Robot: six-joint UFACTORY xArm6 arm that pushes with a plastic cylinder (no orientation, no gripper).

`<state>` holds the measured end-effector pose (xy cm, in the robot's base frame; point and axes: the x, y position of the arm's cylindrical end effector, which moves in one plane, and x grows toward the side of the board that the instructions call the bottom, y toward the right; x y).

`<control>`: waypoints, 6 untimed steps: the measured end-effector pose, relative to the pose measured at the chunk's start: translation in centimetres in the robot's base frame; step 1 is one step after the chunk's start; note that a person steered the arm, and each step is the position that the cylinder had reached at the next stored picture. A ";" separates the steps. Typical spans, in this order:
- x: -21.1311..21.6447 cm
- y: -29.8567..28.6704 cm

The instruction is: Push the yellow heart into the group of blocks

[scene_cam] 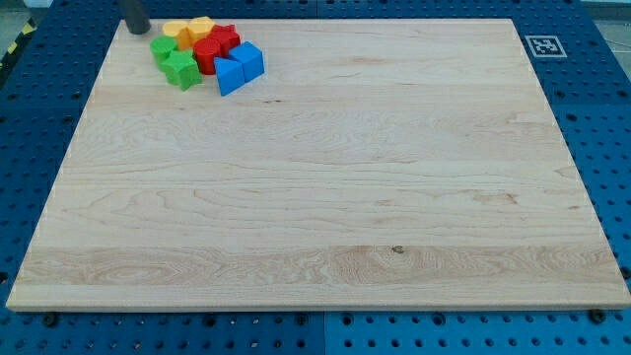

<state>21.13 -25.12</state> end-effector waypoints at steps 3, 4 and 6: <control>3.5 5.2; 1.5 5.2; 1.1 6.5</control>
